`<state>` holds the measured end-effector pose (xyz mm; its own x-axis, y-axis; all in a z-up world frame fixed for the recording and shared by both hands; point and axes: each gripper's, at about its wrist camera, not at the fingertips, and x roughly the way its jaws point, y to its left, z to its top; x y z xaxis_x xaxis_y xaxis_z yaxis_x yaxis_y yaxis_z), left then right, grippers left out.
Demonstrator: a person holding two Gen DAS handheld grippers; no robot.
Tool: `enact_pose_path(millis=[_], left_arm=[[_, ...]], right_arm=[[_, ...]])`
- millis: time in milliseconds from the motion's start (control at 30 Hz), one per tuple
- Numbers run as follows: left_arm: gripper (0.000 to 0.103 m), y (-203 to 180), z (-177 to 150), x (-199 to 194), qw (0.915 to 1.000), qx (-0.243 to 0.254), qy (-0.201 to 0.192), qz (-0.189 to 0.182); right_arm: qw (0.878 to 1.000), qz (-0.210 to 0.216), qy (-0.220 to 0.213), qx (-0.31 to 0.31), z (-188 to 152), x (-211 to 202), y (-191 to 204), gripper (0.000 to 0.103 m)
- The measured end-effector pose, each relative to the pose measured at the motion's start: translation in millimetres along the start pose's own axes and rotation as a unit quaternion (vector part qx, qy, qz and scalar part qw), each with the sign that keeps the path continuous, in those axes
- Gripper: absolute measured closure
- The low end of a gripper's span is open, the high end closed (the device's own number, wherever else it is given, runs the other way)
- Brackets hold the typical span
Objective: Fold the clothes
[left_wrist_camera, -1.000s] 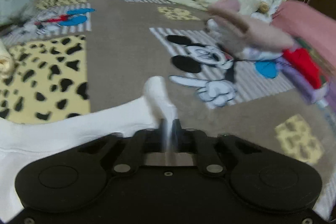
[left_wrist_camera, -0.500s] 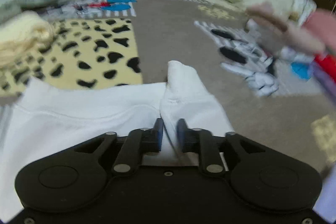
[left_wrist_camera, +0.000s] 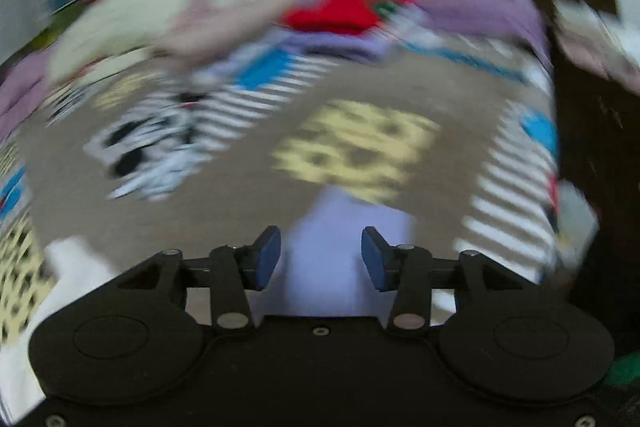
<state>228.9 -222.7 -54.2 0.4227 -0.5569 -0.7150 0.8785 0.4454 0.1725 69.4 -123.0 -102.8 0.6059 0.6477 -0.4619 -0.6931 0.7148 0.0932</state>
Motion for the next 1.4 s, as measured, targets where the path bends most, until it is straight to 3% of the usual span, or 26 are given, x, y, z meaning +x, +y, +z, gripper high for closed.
enact_pose_path(millis=[200, 267, 300, 333, 433, 500, 533, 600, 700, 800, 900, 1033, 1100, 1167, 1400], left_arm=[[0.06, -55.4, -13.2, 44.3, 0.995, 0.087, 0.042, 0.023], [0.075, -59.6, -18.1, 49.0, 0.9928, 0.097, 0.042, 0.057], [0.09, -56.1, -17.4, 47.6, 0.9939, 0.08, 0.038, 0.065], [0.094, -50.2, -17.0, 43.1, 0.9955, 0.057, 0.03, 0.069], [0.096, -26.8, -18.4, 17.1, 0.9962, -0.025, -0.006, 0.083], [0.096, -4.0, -25.0, -12.7, 0.9896, -0.1, -0.047, 0.092], [0.096, 9.4, -31.1, -31.6, 0.9824, -0.142, -0.073, 0.096], [0.096, 37.5, -51.1, -74.9, 0.9593, -0.229, -0.131, 0.101], [0.096, 71.4, -91.6, -132.7, 0.9138, -0.328, -0.206, 0.121], [0.096, 96.0, -140.7, -179.1, 0.8695, -0.394, -0.261, 0.142], [0.096, 118.2, -192.8, -204.0, 0.8276, -0.456, -0.279, 0.17], [0.096, 140.7, -261.1, -203.0, 0.7714, -0.542, -0.282, 0.176], [0.096, 147.8, -285.6, -193.2, 0.7546, -0.573, -0.262, 0.183], [0.096, 152.7, -298.3, -185.4, 0.7458, -0.592, -0.24, 0.188], [0.096, 160.2, -300.3, -172.6, 0.7506, -0.59, -0.221, 0.2]], right_arm=[[0.998, 0.033, 0.024, -0.052, -20.3, -17.5, 21.2, 0.058], [0.997, 0.04, 0.027, -0.054, -23.3, -20.2, 23.3, 0.058], [0.997, 0.042, 0.029, -0.055, -24.6, -21.4, 24.0, 0.058], [0.997, 0.044, 0.029, -0.054, -25.1, -22.7, 23.6, 0.058], [0.997, 0.044, 0.025, -0.05, -24.9, -26.6, 19.8, 0.058], [0.998, 0.044, 0.019, -0.043, -23.4, -28.7, 15.4, 0.058], [0.998, 0.044, 0.015, -0.04, -22.5, -29.8, 13.1, 0.058], [0.999, 0.043, 0.008, -0.032, -21.0, -32.7, 7.2, 0.058], [0.999, 0.034, -0.006, -0.022, -17.9, -39.1, -3.2, 0.058], [1.0, 0.015, -0.02, -0.007, -16.8, -47.0, -17.6, 0.058], [0.999, -0.008, -0.03, 0.009, -17.9, -51.5, -29.7, 0.058], [0.999, -0.026, -0.035, 0.014, -17.5, -47.6, -32.7, 0.057], [0.999, -0.03, -0.033, 0.009, -17.3, -42.7, -29.7, 0.056], [0.999, -0.036, -0.03, -0.005, -16.9, -36.6, -24.4, 0.054], [0.996, -0.054, -0.04, -0.056, -7.5, -14.9, -2.6, 0.053]])
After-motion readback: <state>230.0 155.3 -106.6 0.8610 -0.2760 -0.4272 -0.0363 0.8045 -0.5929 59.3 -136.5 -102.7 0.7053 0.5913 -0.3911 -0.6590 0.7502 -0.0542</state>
